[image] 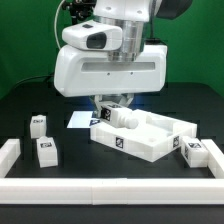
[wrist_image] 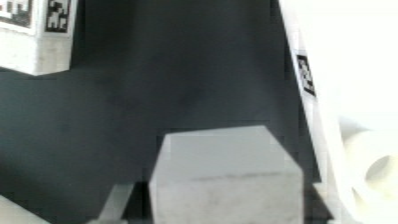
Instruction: Assemble one leg
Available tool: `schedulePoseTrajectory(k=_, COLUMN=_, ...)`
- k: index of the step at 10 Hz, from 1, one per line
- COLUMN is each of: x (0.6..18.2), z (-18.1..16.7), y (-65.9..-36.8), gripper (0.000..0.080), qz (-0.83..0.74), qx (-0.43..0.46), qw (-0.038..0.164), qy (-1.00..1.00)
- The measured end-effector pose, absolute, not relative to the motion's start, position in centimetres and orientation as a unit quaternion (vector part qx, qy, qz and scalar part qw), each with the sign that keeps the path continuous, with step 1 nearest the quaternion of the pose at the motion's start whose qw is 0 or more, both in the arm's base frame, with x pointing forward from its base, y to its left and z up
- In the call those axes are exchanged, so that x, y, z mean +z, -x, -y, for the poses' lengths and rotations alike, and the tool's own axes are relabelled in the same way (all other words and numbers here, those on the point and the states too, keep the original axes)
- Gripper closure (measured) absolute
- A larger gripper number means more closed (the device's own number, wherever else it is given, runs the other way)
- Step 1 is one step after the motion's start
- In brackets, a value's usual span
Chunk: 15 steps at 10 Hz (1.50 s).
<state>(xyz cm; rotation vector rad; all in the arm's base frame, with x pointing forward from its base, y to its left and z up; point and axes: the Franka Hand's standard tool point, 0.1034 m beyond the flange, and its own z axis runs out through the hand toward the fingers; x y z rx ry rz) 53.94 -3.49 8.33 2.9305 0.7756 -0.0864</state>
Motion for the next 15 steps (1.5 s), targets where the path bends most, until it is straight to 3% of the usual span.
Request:
schedulePoseTrajectory(k=3, x=8.4, z=3.7, y=-53.7, gripper=0.0515, qz=-0.248, qx=-0.028, qw=0.053, qy=-0.967)
schedulePoseTrajectory(k=7, x=8.7, z=9.5, y=-44.2, gripper=0.0515, qz=-0.108, qx=-0.075, qw=0.018, qy=-0.991)
schedulePoseTrajectory(k=12, x=9.3, z=9.7, y=-45.4, gripper=0.0515, qz=-0.109, qx=-0.064, qw=0.022, qy=-0.992)
schedulePoseTrajectory(k=14, x=8.4, z=11.4, y=-42.0, gripper=0.0515, qz=-0.064, qx=-0.048, qw=0.023, qy=-0.997)
schedulePoseTrajectory(k=15, x=6.9, z=12.6, y=-39.2, gripper=0.0515, qz=-0.028, qx=-0.052, qw=0.019, qy=-0.998)
